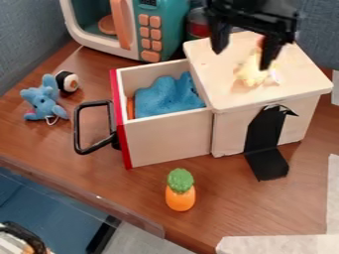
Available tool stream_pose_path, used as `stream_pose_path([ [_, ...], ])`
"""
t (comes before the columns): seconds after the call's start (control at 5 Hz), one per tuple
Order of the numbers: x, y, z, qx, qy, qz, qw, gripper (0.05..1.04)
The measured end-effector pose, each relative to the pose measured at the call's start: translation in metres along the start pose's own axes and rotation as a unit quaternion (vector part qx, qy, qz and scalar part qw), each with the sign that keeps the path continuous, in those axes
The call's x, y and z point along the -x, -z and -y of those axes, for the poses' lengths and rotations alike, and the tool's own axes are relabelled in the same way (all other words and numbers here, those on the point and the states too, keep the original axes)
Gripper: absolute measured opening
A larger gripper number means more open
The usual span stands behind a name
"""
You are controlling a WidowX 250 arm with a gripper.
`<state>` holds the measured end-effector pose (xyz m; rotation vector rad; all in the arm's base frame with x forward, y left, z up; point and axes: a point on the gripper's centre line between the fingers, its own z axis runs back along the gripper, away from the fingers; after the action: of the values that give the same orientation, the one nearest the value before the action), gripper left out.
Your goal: Move the yellow duck near the upper left side of the drawer
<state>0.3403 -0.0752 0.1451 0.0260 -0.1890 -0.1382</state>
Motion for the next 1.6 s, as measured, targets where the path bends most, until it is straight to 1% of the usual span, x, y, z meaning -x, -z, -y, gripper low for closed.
stream_pose_path([
  [0.2, -0.008, 0.027, 0.001, -0.014, -0.013, -0.028, 0.9994, 1.000],
  [0.4, -0.018, 0.045, 0.006, -0.004, -0.020, -0.043, 0.9989, 0.988],
  [0.6, -0.022, 0.046, 0.008, -0.001, -0.023, -0.041, 0.9989, 0.906],
  [0.8, -0.022, 0.046, 0.008, 0.005, -0.023, -0.039, 0.9990, 0.609],
  [1.0, -0.021, 0.045, -0.003, 0.008, -0.031, -0.044, 0.9985, 0.325],
  [1.2, -0.016, 0.039, -0.027, 0.011, -0.055, -0.048, 0.9973, 0.160],
  [1.4, -0.004, 0.010, -0.061, 0.005, -0.074, -0.020, 0.9971, 0.099],
  [1.6, 0.016, -0.003, -0.105, -0.008, -0.103, -0.013, 0.9946, 0.092],
])
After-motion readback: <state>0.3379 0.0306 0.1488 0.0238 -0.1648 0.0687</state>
